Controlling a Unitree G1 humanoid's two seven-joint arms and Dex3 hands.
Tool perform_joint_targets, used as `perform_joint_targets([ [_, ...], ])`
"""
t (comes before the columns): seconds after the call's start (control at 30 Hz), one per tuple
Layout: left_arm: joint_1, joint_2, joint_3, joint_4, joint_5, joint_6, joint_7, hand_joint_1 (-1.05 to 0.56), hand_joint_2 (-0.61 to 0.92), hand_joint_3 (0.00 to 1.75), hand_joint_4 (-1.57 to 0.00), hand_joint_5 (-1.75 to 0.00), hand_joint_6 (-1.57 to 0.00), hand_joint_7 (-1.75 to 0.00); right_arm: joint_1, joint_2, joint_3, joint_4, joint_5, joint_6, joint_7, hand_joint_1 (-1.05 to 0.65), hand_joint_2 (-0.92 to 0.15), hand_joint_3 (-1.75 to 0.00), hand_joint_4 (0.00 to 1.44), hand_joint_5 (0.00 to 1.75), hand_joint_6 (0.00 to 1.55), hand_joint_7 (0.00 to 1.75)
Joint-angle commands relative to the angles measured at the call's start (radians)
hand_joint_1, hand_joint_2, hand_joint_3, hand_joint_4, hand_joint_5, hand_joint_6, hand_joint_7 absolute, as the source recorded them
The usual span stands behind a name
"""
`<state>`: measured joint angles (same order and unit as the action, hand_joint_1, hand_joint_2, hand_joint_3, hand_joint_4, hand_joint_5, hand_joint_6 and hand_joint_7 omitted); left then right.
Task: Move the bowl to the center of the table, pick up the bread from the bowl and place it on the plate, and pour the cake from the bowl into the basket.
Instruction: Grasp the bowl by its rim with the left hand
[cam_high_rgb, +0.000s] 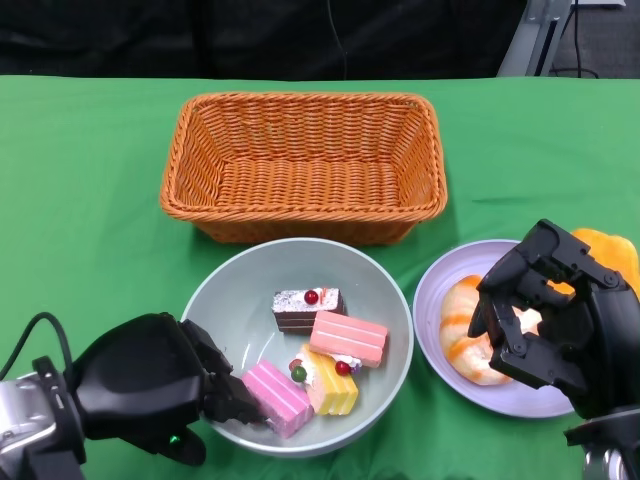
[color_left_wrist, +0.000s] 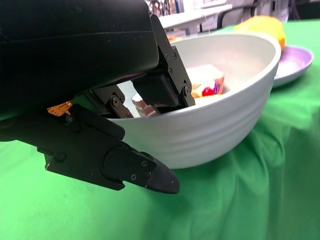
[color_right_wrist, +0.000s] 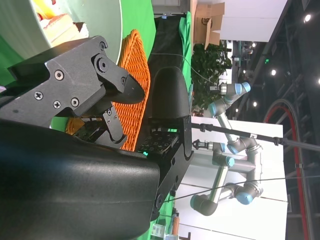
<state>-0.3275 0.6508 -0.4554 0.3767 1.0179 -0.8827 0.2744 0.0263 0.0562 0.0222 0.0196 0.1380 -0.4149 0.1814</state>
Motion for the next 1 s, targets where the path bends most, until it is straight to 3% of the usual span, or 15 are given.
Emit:
perform_joint_targets([
  [0.03,0.013,0.0,-0.018,-0.017,-0.002,0.031,-0.034,-0.55,0.92,0.04,-0.91,0.0,-0.89,-0.01,0.01,0.002,-0.001,-0.013,0.01,-0.004,-0.003,0.01,-0.62,-1.06,0.79,1.67,0.68,1.45],
  [0.67,0.024,-0.061,-0.071,-0.179,-0.015,0.221,-0.285,-0.59,0.92,0.14,-0.94,-0.02,-0.95,-0.01,0.015,0.004,0.002,-0.018,0.008,-0.005,-0.004,0.01,-0.62,-1.05,0.77,1.67,0.67,1.44],
  [0.8,0.031,-0.066,-0.08,-0.201,-0.002,0.279,-0.354,-0.61,0.92,0.16,-0.77,0.0,-0.76,0.0,0.018,0.002,0.003,-0.027,0.004,0.006,-0.008,0.01,-0.64,-1.03,0.78,1.67,0.67,1.43],
  [1.0,0.038,-0.068,-0.086,-0.196,0.011,0.309,-0.336,-0.63,0.92,0.13,-0.55,0.0,-0.52,0.0,0.018,0.0,0.001,-0.027,0.009,0.005,-0.004,0.02,-0.65,-1.02,0.79,1.67,0.68,1.44],
])
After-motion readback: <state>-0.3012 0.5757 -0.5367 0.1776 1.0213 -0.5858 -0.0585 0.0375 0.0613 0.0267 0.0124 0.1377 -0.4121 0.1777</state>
